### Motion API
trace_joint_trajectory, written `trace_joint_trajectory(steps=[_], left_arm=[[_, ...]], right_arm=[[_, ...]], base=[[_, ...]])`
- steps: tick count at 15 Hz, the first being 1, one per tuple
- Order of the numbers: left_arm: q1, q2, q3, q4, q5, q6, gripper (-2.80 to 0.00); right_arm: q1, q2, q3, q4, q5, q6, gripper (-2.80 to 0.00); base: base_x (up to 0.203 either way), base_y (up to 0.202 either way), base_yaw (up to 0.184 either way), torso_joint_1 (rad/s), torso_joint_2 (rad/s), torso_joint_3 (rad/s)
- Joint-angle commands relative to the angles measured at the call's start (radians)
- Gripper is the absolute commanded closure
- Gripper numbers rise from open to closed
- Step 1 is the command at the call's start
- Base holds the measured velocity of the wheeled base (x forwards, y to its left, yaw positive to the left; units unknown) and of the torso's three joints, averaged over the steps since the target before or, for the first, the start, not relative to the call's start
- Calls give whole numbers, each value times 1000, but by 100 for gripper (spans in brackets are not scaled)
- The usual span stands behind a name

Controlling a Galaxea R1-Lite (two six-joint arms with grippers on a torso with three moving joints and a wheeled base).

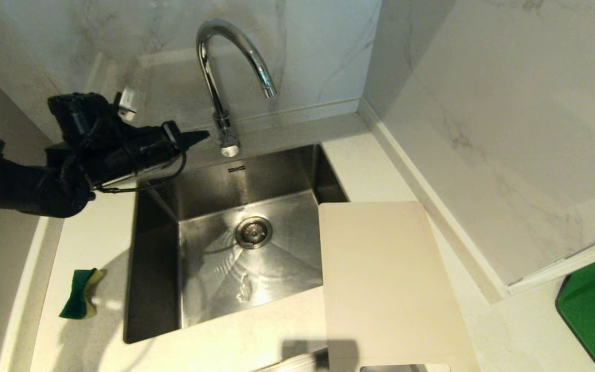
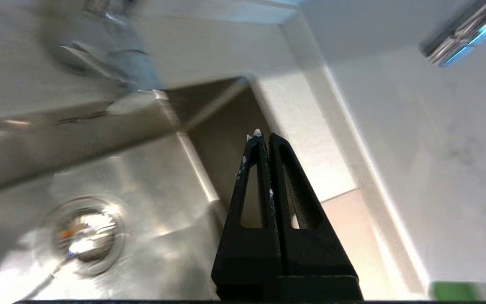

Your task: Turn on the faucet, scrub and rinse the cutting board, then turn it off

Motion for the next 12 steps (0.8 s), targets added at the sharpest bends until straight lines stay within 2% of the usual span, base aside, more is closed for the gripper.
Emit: trace_joint_trajectory(steps=[1,3,4,6,9,10,12], left_arm=[[97,-152,74,44,-1,84,0],[193,-204,76,126,12,170,0],[233,-232,64,169,49,244,0],[272,-281,29,252,171,336,0],[286,-348,-23,381,366,406,0],[286,-377,-26,391,401,416,0],[283,-462,11,410,410,431,0]], right_arm=[[0,0,0,0,0,0,0],[0,0,0,0,0,2,0],[0,0,0,0,0,2,0],[0,0,0,0,0,1,0],[0,0,0,0,0,2,0],[0,0,0,0,0,2,0],[0,0,0,0,0,2,0]], base=[[0,0,0,0,0,0],[0,0,0,0,0,0],[0,0,0,0,0,0],[0,0,0,0,0,0],[0,0,0,0,0,0],[0,0,0,0,0,0],[0,0,0,0,0,0]])
